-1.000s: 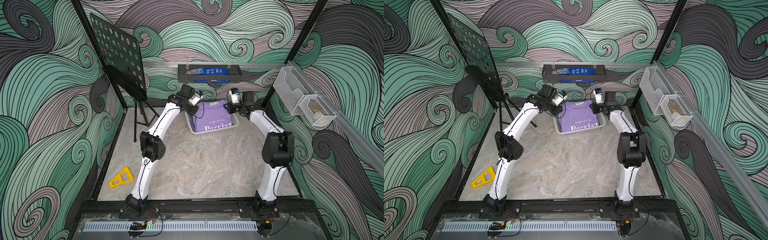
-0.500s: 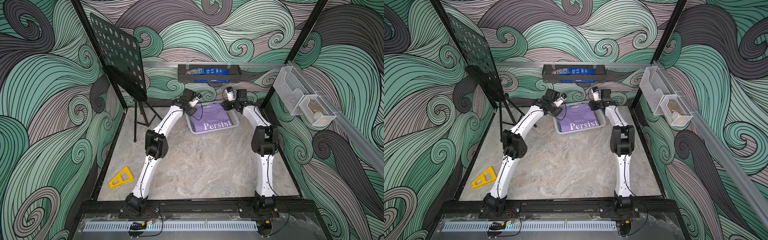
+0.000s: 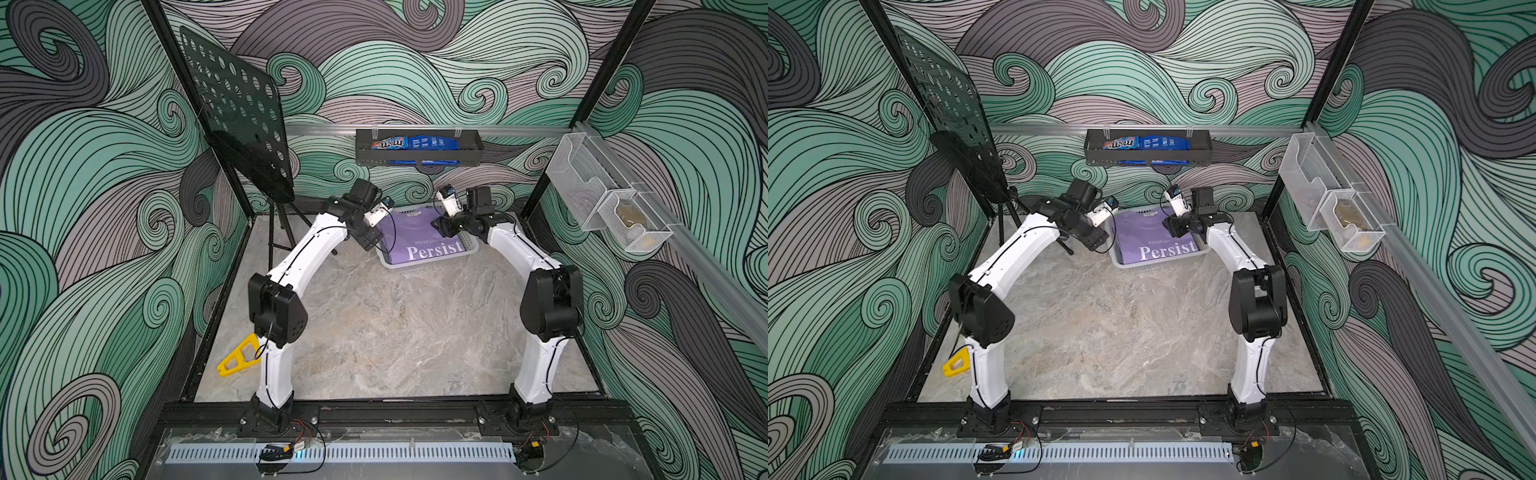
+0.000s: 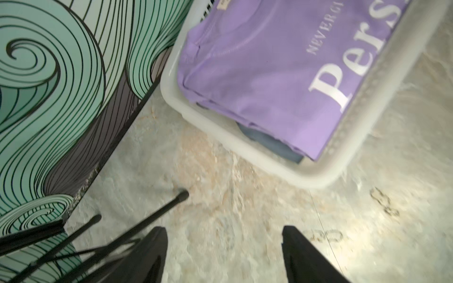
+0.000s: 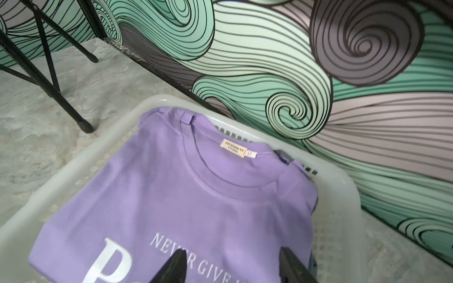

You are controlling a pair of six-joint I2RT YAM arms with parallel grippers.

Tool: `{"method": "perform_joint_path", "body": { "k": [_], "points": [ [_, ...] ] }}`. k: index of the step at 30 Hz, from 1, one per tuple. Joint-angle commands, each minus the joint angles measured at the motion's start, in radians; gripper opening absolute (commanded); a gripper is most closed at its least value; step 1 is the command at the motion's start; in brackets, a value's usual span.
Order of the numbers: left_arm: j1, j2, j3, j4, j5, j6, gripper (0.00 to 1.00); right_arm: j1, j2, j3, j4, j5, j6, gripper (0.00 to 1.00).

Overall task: Put the folded t-shirts into the basket
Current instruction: Place the T-shirt in the bin, then reset both arms

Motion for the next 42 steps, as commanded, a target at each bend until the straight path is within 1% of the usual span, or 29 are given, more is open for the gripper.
{"method": "perform_joint_path", "body": {
  "k": [1, 3, 5, 6, 8, 11, 14, 18, 20, 22, 25, 26, 28, 30, 33, 37, 40, 42],
  "points": [
    [0.008, -0.196, -0.218, 0.004, 0.055, 0.022, 0.78, -0.019, -0.111, -0.088, -0.017, 0.037, -0.038, 0.78],
    [0.013, -0.311, -0.398, 0.090, 0.043, 0.050, 0.82, -0.019, -0.209, -0.185, 0.024, 0.074, -0.055, 0.87],
    [0.021, -0.434, -0.565, 0.191, 0.009, 0.073, 0.89, -0.019, -0.295, -0.269, 0.056, 0.109, -0.075, 0.97],
    [0.027, -0.485, -0.640, 0.238, -0.010, 0.087, 0.93, -0.020, -0.332, -0.304, 0.062, 0.128, -0.084, 0.99],
    [0.044, -0.596, -0.764, 0.316, -0.027, 0.112, 0.98, -0.029, -0.411, -0.370, 0.065, 0.163, -0.091, 0.99],
    [0.085, -0.712, -0.918, 0.413, -0.030, 0.124, 0.99, -0.048, -0.519, -0.479, 0.094, 0.194, -0.095, 0.99],
    [0.141, -0.792, -1.044, 0.515, -0.046, 0.112, 0.99, -0.057, -0.622, -0.599, 0.159, 0.254, -0.101, 0.99],
    [0.245, -0.852, -1.187, 0.685, -0.067, 0.041, 0.99, -0.070, -0.742, -0.762, 0.303, 0.339, -0.083, 0.99],
    [0.290, -0.860, -1.229, 0.753, -0.063, -0.010, 0.99, -0.091, -0.792, -0.842, 0.399, 0.329, -0.049, 0.99],
    [0.339, -0.856, -1.248, 0.793, -0.069, -0.088, 0.99, -0.112, -0.835, -0.915, 0.511, 0.304, -0.003, 0.99],
    [0.403, -0.842, -1.270, 0.855, -0.071, -0.211, 0.99, -0.122, -0.866, -0.979, 0.594, 0.278, 0.049, 0.99],
    [0.415, -0.836, -1.282, 0.877, -0.070, -0.230, 0.99, -0.122, -0.868, -0.993, 0.606, 0.271, 0.065, 0.99],
    [0.420, -0.834, -1.310, 0.912, -0.057, -0.250, 0.99, -0.124, -0.862, -1.026, 0.632, 0.232, 0.105, 0.99],
    [0.421, -0.835, -1.342, 0.940, -0.040, -0.281, 0.99, -0.134, -0.852, -1.069, 0.682, 0.164, 0.134, 0.99],
    [0.424, -0.808, -1.403, 1.047, -0.030, -0.315, 0.99, -0.143, -0.825, -1.137, 0.772, 0.101, 0.186, 0.99],
    [0.427, -0.712, -1.450, 1.229, -0.016, -0.350, 0.99, -0.143, -0.779, -1.196, 0.876, 0.103, 0.231, 0.99],
    [0.430, -0.623, -1.460, 1.314, -0.005, -0.379, 0.99, -0.143, -0.740, -1.235, 0.953, 0.116, 0.250, 0.99],
    [0.430, -0.564, -1.468, 1.397, -0.005, -0.371, 0.99, -0.144, -0.712, -1.264, 1.003, 0.105, 0.258, 0.99]
  ]
}}
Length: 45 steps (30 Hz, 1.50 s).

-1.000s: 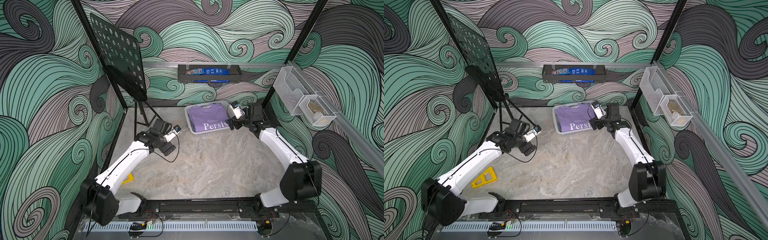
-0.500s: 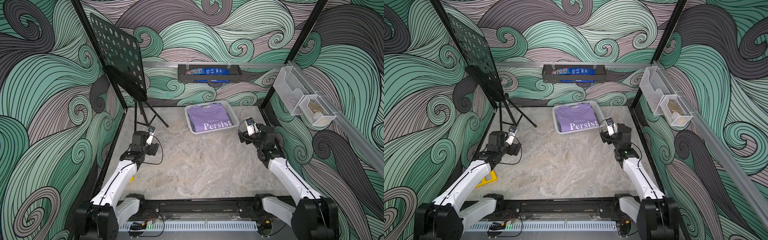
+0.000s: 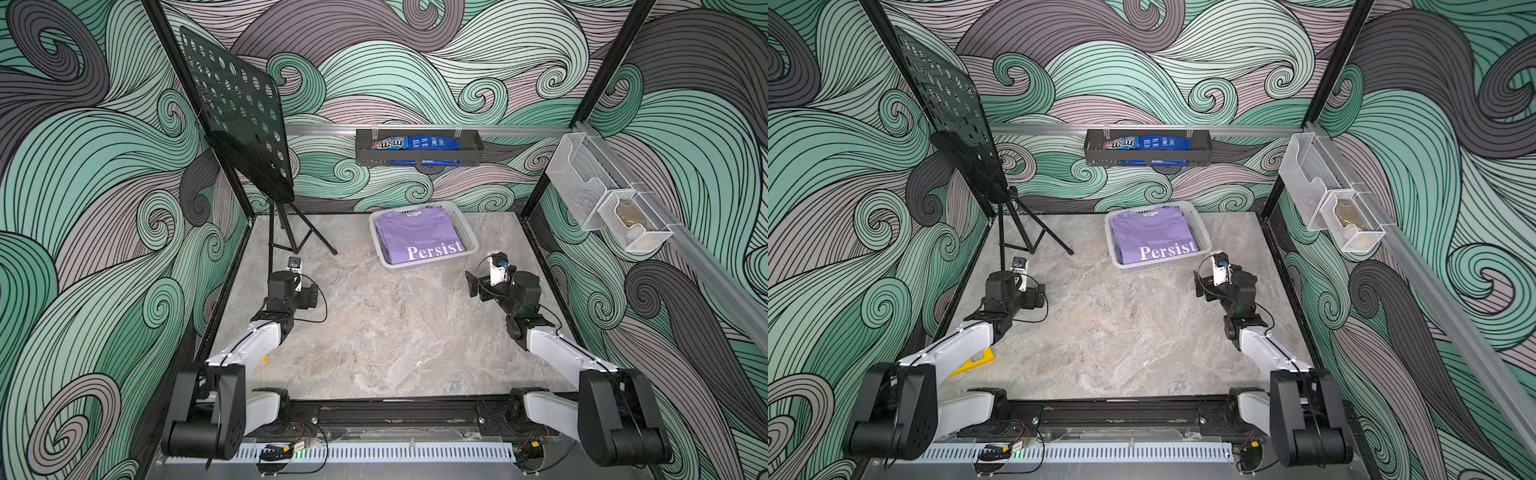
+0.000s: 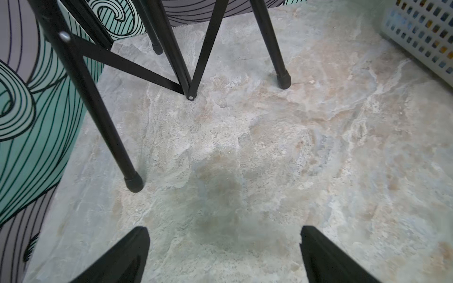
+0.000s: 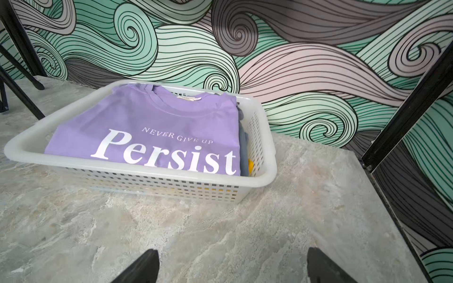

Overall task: Put the folded t-shirts into the basket
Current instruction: Reset both arms

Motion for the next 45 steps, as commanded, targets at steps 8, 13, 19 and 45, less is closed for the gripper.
{"method": "perform_joint_path", "body": {
  "k": [8, 13, 19, 45],
  "points": [
    [0.006, 0.135, -0.008, 0.328, -0.022, -0.060, 0.99, 0.046, 0.133, -0.104, 0.329, -0.004, 0.036, 0.99],
    [0.003, 0.323, -0.119, 0.754, 0.030, -0.014, 0.99, 0.042, 0.165, -0.148, 0.516, 0.010, 0.095, 0.99],
    [0.003, 0.297, -0.057, 0.575, 0.003, -0.041, 0.99, 0.010, 0.364, -0.226, 0.900, 0.013, 0.165, 0.99],
    [0.003, 0.306, -0.080, 0.647, -0.027, -0.042, 0.99, -0.036, 0.369, -0.223, 0.913, -0.139, 0.158, 0.99]
  ]
}}
